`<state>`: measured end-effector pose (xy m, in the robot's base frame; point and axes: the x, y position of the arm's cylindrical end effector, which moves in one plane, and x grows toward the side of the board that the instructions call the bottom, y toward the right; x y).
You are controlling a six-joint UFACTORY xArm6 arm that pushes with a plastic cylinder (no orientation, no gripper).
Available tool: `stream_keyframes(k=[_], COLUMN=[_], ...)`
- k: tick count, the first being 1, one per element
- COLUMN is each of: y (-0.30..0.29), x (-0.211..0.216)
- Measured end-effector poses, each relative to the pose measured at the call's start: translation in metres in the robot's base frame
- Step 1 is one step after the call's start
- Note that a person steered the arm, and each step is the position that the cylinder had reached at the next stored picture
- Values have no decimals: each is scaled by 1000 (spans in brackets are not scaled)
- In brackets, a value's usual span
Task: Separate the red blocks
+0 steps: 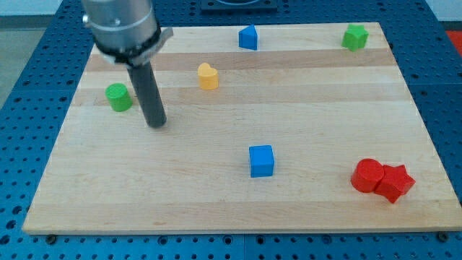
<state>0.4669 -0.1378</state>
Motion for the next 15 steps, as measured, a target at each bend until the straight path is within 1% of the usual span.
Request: stream_keyframes(k=[1, 2, 4, 5, 6, 7, 11, 13, 15], y=[20, 77, 218, 271, 308, 331, 324, 316, 311], x=[54, 101, 126, 132, 132, 132, 112, 118, 91])
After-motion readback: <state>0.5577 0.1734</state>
